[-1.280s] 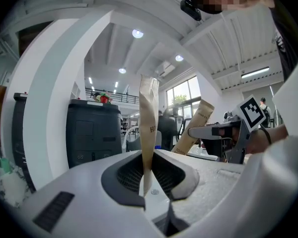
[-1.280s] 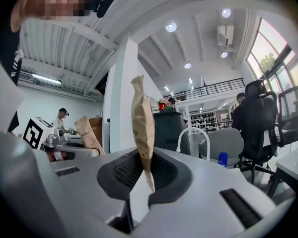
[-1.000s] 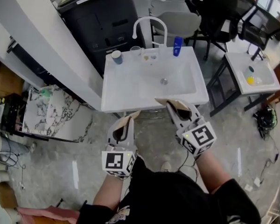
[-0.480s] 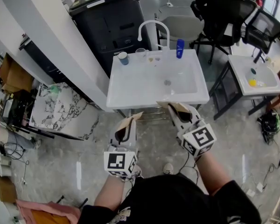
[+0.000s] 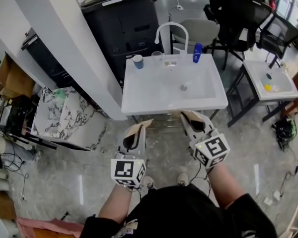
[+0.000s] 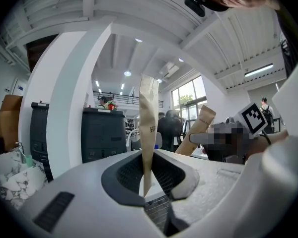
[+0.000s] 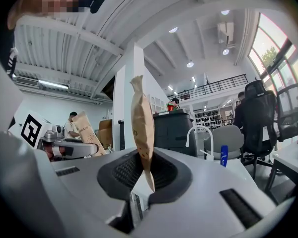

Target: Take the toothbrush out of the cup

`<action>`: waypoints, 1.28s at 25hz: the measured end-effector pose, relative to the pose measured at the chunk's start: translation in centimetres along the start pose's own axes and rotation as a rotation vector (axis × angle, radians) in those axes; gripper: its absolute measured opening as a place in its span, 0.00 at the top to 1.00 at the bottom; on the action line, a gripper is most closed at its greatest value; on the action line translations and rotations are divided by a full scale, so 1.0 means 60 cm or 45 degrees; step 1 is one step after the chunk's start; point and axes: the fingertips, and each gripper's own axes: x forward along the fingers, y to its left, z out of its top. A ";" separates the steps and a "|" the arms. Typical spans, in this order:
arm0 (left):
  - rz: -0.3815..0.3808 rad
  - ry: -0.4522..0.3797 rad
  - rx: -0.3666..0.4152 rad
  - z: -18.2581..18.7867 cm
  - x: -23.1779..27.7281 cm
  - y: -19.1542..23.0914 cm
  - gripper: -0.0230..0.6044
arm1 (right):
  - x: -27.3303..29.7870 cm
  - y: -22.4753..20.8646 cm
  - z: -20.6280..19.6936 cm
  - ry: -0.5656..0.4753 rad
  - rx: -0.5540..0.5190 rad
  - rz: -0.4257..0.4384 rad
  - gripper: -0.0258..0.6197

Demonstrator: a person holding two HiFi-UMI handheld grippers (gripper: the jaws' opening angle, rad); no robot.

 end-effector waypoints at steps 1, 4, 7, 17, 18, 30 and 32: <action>-0.006 -0.001 -0.003 -0.001 -0.005 0.009 0.89 | 0.003 0.009 -0.001 0.001 -0.001 -0.008 0.92; -0.028 0.005 -0.014 -0.010 -0.016 0.031 0.89 | 0.011 0.029 -0.006 0.007 0.003 -0.035 0.92; -0.057 0.019 -0.016 -0.015 -0.024 0.044 0.89 | 0.017 0.045 -0.011 0.017 0.012 -0.061 0.92; -0.097 0.048 -0.041 -0.040 -0.044 0.066 0.89 | 0.020 0.081 -0.041 0.045 0.041 -0.095 0.92; -0.099 0.045 -0.038 -0.040 -0.045 0.065 0.89 | 0.018 0.081 -0.041 0.042 0.041 -0.097 0.92; -0.097 0.020 -0.041 -0.026 -0.046 0.051 0.89 | 0.008 0.074 -0.028 0.037 0.046 -0.094 0.92; -0.092 0.021 -0.038 -0.024 -0.046 0.051 0.89 | 0.008 0.073 -0.027 0.037 0.046 -0.089 0.92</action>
